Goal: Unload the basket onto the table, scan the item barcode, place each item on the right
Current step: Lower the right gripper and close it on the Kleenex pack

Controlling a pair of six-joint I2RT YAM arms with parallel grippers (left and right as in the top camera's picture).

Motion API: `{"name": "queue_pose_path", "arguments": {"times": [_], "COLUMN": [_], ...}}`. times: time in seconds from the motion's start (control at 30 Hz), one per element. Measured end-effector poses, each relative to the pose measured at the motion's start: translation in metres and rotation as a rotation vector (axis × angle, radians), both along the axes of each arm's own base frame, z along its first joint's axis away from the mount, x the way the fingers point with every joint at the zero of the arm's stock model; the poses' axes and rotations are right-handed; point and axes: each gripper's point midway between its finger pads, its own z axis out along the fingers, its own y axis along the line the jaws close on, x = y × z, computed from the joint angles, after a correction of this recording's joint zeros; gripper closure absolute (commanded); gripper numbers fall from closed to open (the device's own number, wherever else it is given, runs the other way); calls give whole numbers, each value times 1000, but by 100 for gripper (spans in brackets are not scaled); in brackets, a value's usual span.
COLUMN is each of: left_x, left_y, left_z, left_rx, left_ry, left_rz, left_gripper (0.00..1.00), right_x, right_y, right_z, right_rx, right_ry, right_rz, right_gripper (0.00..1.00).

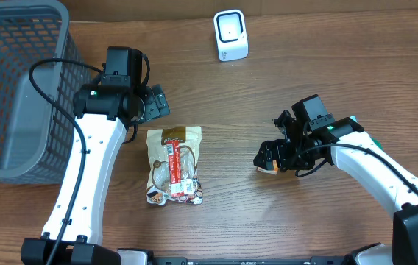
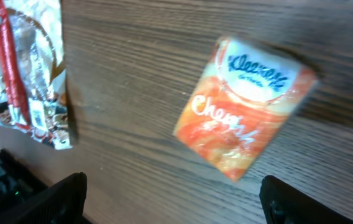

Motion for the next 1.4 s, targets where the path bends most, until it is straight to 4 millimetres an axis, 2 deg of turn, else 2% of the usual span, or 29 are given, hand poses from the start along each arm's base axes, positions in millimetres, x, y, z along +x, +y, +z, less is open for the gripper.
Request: {"name": "queue_pose_path", "arguments": {"times": [0.17,0.2,0.23,0.3,0.37,0.5,0.8,0.93,1.13,1.4], "left_x": [0,0,0,0,0,0,0,0,0,0], "left_y": [0,0,0,0,0,0,0,0,0,0], "left_z": [0,0,0,0,0,0,0,0,0,0], "left_rx": [0,0,0,0,0,0,0,0,0,0], "left_ry": [0,0,0,0,0,0,0,0,0,0], "left_rz": [0,0,0,0,0,0,0,0,0,0], "left_gripper": [0,0,0,0,0,0,0,0,0,0], "right_x": [14,15,17,18,20,21,25,26,16,23], "right_y": [-10,-13,-16,-21,-24,-27,-28,-27,-31,-29], "right_z": [-5,-6,-7,-9,-10,-11,-13,-23,-42,-41], "right_rx": [-67,-83,-99,-127,-140,-153,-152,-133,-129,-111], "right_ry": [-27,-24,-23,-7,4,22,26,9,26,6], "right_rz": [-93,-116,-137,-196,-242,-301,-350,-374,-407,-423], "right_gripper": [16,23,35,47,55,64,62,60,67,69]}}
